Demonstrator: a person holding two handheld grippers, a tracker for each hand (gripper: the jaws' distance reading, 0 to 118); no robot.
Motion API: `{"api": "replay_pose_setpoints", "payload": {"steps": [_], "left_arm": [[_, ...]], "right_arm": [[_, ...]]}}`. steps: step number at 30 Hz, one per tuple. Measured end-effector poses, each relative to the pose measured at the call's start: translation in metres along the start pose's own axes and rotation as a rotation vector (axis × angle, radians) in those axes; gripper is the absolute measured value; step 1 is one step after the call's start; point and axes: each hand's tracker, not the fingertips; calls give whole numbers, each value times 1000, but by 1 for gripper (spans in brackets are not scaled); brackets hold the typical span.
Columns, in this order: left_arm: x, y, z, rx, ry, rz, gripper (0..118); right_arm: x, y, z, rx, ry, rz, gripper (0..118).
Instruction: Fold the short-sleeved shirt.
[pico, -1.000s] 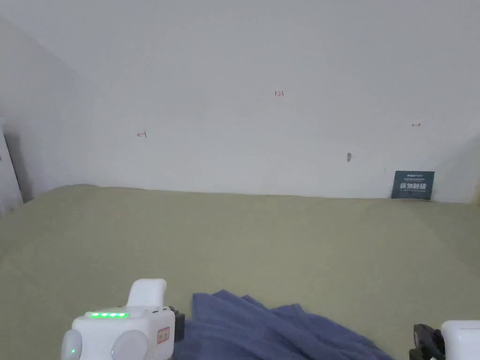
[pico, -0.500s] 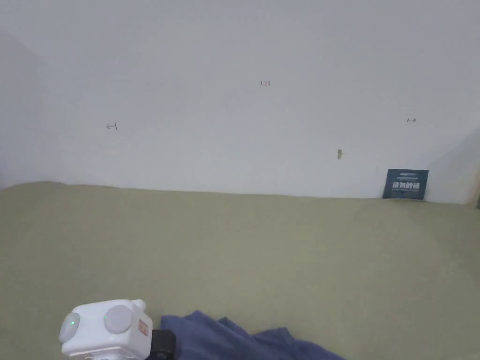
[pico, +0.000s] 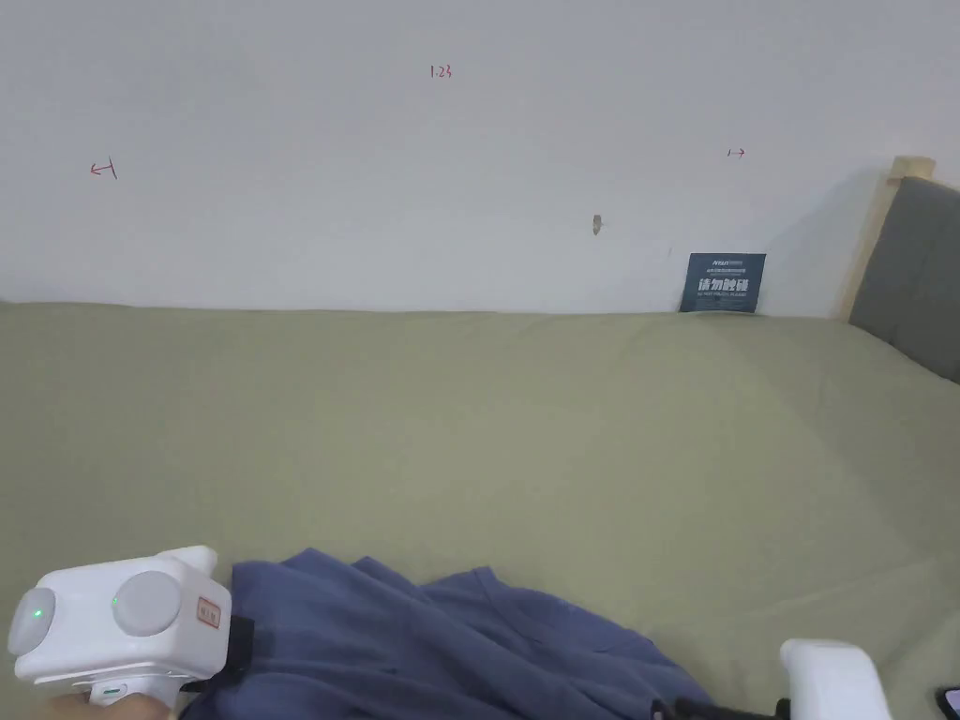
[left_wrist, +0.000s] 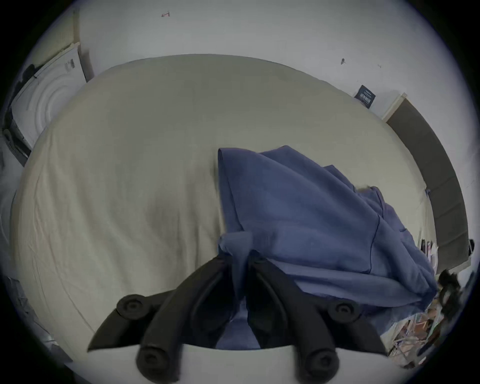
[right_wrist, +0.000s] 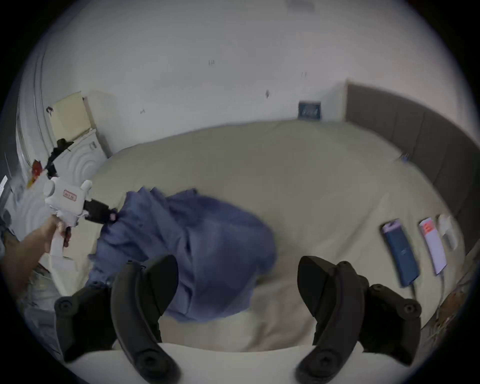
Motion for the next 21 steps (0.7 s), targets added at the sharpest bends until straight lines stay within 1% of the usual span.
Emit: {"api": "replay_pose_setpoints", "payload": {"steps": [1,3,4,5,6,7,8,10,14,18,21], "left_arm": [[-2,-7,1,10,-22,45,12],[-4,-17,5,25,-62,103,11],[-9,-21,4,31,-75,112,11],[-11,-22,7,40,-82,105,11],[-11,-24,10,46,-87,99,10],[-10,-24,13,56,-87,87,10],[-9,-27,16,68,-85,72,10],[-7,-25,22,86,-81,37,10],[-3,-26,35,133,-82,7,10],[-1,-32,49,246,-123,53,10],[-2,-33,65,336,-160,88,9]], "right_arm": [[0,-2,-6,-4,-11,-8,94],[-2,-5,-21,-25,-56,23,95],[-2,-6,-29,-33,-80,34,92],[-2,-7,-36,-48,-101,32,71],[-1,-6,-38,-61,-89,23,39],[2,-6,-39,-65,-53,19,14],[1,-6,-38,-42,-16,-4,15],[-5,-5,-31,8,-57,6,15],[-14,4,-14,94,-30,-16,15],[-20,21,2,186,2,-49,15],[-25,38,12,237,21,-43,15]]}}
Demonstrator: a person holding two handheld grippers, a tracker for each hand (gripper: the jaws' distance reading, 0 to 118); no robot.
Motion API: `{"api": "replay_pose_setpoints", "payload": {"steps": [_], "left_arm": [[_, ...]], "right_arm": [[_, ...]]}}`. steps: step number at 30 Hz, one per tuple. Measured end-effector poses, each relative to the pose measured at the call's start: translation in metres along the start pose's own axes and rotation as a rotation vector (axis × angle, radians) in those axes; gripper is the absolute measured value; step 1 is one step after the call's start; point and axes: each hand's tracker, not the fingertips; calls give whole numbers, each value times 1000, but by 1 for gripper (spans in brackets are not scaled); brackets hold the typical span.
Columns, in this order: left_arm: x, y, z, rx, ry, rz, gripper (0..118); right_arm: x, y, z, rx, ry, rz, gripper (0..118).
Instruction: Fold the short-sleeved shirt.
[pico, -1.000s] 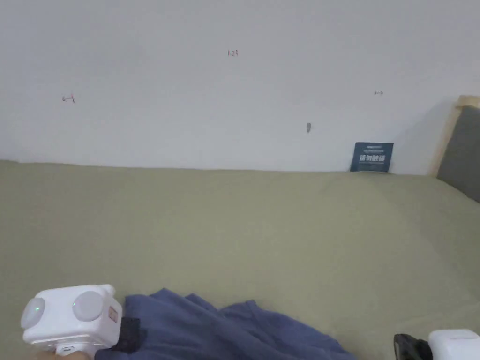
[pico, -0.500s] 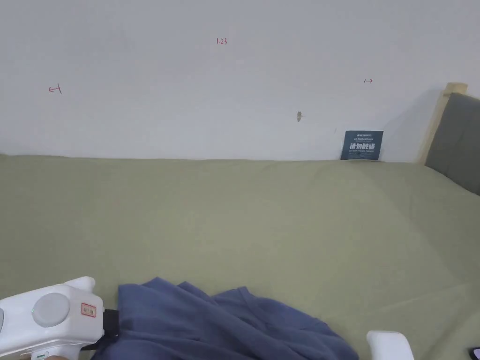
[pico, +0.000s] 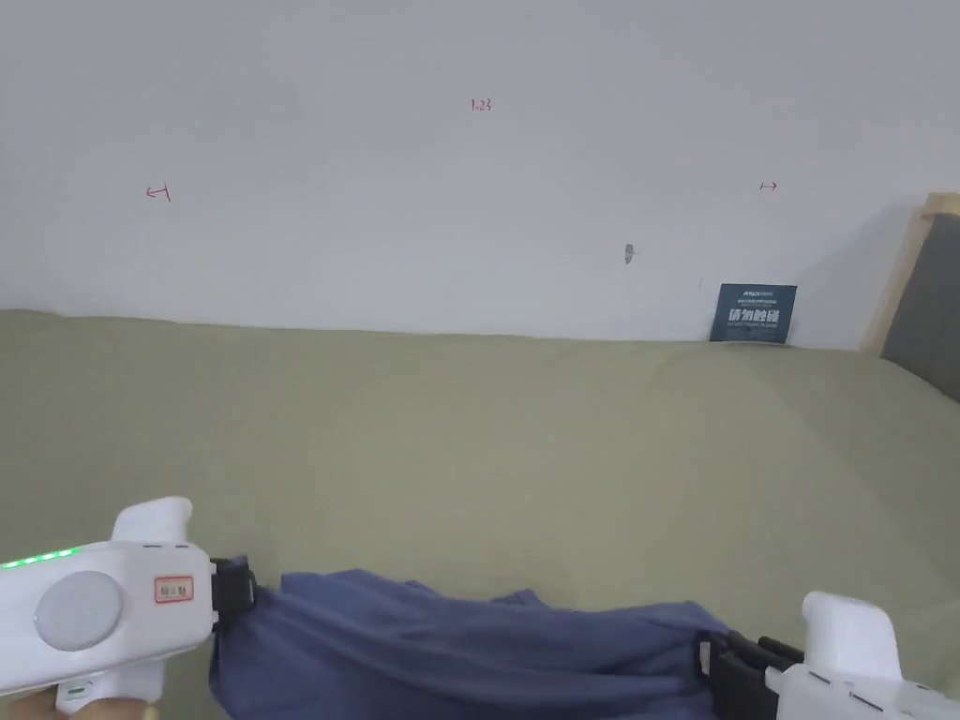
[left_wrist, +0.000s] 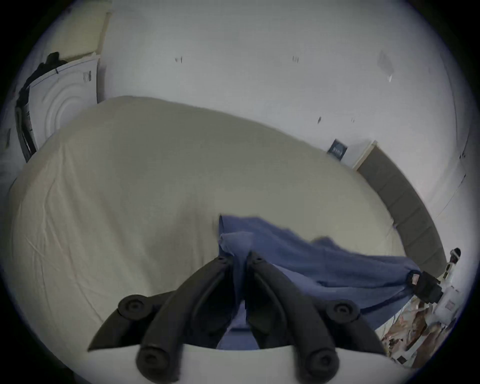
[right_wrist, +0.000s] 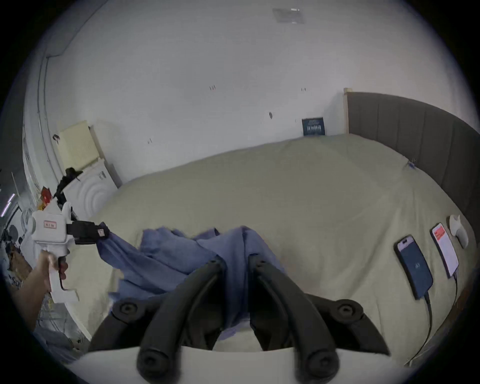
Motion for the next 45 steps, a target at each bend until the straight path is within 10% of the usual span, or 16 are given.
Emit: {"api": "replay_pose_setpoints", "payload": {"steps": [30,45], "left_arm": [[46,207,85,457,123,-221,9],[23,122,50,361,78,-138,9]], "right_arm": [[-47,248,-62,312,-23,141,15],[-19,167,-108,192,-47,142,15]]}}
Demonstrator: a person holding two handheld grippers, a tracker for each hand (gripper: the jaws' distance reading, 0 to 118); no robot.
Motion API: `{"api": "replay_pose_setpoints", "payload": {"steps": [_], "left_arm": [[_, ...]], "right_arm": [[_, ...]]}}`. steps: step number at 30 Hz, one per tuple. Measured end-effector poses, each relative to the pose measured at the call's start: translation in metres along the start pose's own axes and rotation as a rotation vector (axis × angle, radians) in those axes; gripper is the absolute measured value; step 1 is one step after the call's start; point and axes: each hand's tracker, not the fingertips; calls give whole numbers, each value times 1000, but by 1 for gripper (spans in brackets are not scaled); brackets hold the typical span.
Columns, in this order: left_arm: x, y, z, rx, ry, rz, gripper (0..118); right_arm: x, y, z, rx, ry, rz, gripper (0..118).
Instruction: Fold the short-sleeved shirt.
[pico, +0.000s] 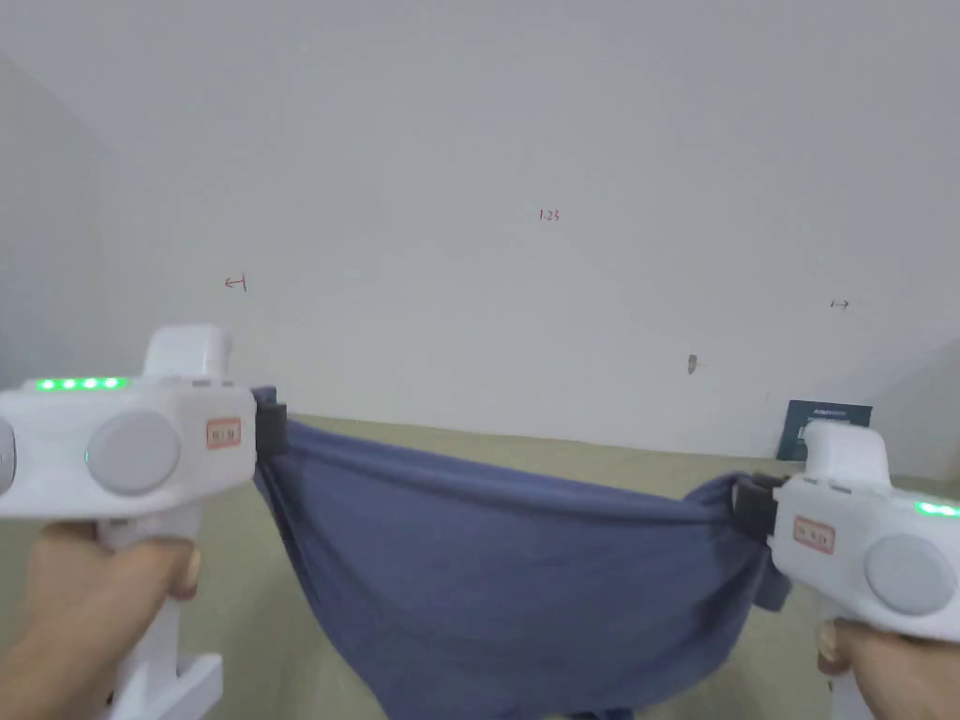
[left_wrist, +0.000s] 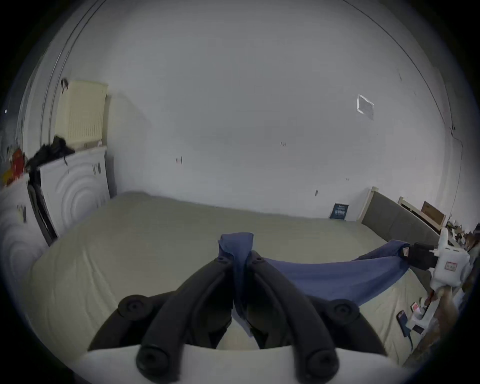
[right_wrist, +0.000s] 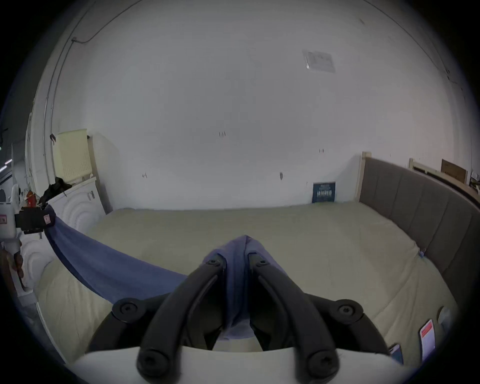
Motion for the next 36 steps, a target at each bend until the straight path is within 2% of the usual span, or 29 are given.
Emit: {"api": "replay_pose_setpoints", "payload": {"steps": [5,10,13,15,19,25,29,30,31,33,34,35,36], "left_arm": [[10,-87,18,-119,-9,50,9],[22,-188,52,-229,43,218,9],[30,-222,75,-246,78,173,9],[35,-231,90,-301,87,127,9],[42,-256,117,-425,66,165,9],[45,-282,136,-529,69,207,9],[49,-290,140,-562,59,199,9],[52,-291,143,-559,58,204,11],[52,-289,145,-548,59,212,18],[48,-278,147,-552,50,206,58],[47,-269,149,-559,52,192,58],[47,-261,151,-554,54,181,63],[47,-252,155,-527,50,164,71]], "right_arm": [[13,-67,25,-87,-1,-18,15],[25,-149,65,-225,-15,-73,15],[26,-180,92,-257,3,-129,15],[24,-194,105,-267,-6,-143,15],[23,-221,127,-310,-37,-169,15],[28,-248,139,-374,-74,-228,15],[29,-255,147,-385,-84,-239,16],[29,-254,150,-377,-82,-238,19],[28,-250,152,-367,-77,-233,23],[24,-239,159,-337,-84,-203,36],[22,-231,164,-313,-78,-188,36],[22,-224,169,-280,-64,-168,40],[20,-215,174,-241,-52,-149,50]]}}
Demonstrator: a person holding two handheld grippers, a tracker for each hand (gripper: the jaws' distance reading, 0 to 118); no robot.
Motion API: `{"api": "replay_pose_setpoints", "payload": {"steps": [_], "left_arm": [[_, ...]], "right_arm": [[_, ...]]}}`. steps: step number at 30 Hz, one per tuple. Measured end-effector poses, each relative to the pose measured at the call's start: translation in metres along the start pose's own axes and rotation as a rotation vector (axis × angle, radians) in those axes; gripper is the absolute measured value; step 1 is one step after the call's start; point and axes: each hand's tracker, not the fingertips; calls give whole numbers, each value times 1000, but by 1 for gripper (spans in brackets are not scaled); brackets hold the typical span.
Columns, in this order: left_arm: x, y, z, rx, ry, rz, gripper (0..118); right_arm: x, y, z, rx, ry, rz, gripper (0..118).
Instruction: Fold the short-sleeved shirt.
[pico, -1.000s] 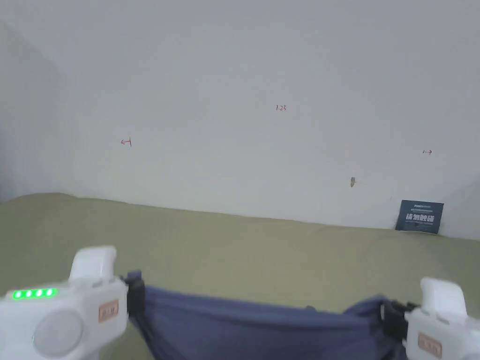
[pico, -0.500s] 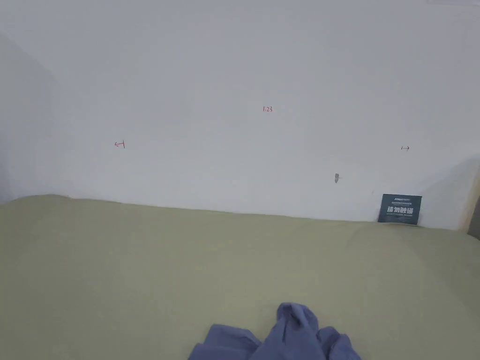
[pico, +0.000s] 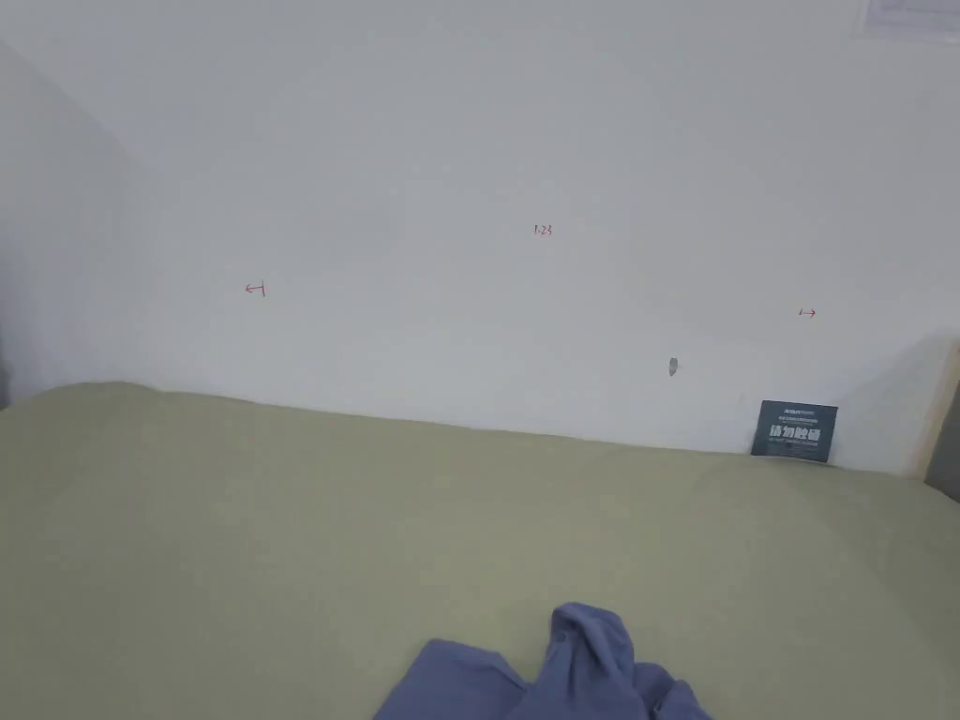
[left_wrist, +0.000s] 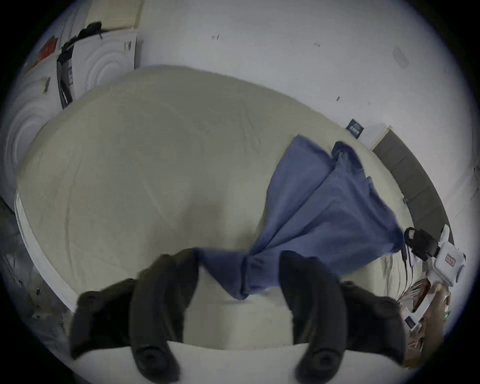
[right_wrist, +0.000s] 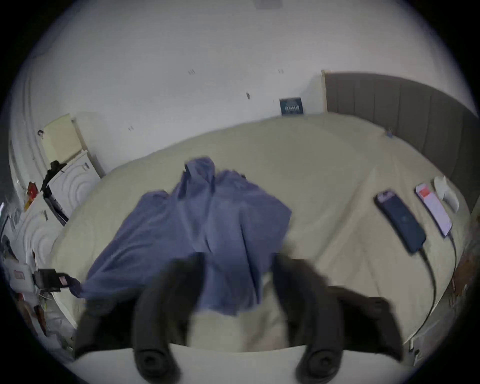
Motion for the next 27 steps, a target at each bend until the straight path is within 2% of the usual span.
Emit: {"api": "replay_pose_setpoints", "payload": {"steps": [1,2,3,5,7,9,11,13,14,15,16,17,19,21,24,26,27], "left_arm": [[3,6,4,66,-25,-26,76],[6,12,9,112,-35,-53,76],[13,20,15,162,-32,-90,76],[28,35,24,258,-24,-170,77],[47,43,30,391,-16,-245,79],[60,43,30,525,-42,-280,79],[71,43,28,579,-67,-283,79],[80,42,31,584,-66,-278,77],[82,44,30,581,-60,-279,63],[84,44,32,579,-43,-284,40],[85,43,34,581,-17,-282,11],[85,43,34,580,-4,-276,8],[77,35,36,551,-20,-224,0],[67,33,37,531,-68,-203,0],[47,36,48,466,-28,-203,0],[28,49,50,326,-65,-207,0],[15,59,49,178,-118,-212,0]], "right_arm": [[-4,7,7,31,7,20,71],[-8,13,13,57,13,34,98],[-13,20,21,91,13,54,109],[-25,33,32,169,14,96,110],[-42,43,42,218,-22,177,110],[-54,45,47,272,-57,259,110],[-64,44,52,311,-89,306,109],[-67,42,55,288,-59,293,100],[-68,41,56,267,-41,288,81],[-69,40,58,249,-35,283,59],[-71,39,59,234,-43,289,30],[-73,38,59,217,-61,300,2],[-70,34,59,213,-70,309,1],[-67,32,60,171,-11,276,0],[-63,29,62,170,-12,279,0],[-65,29,63,172,1,277,0],[-63,28,62,169,17,266,0]]}}
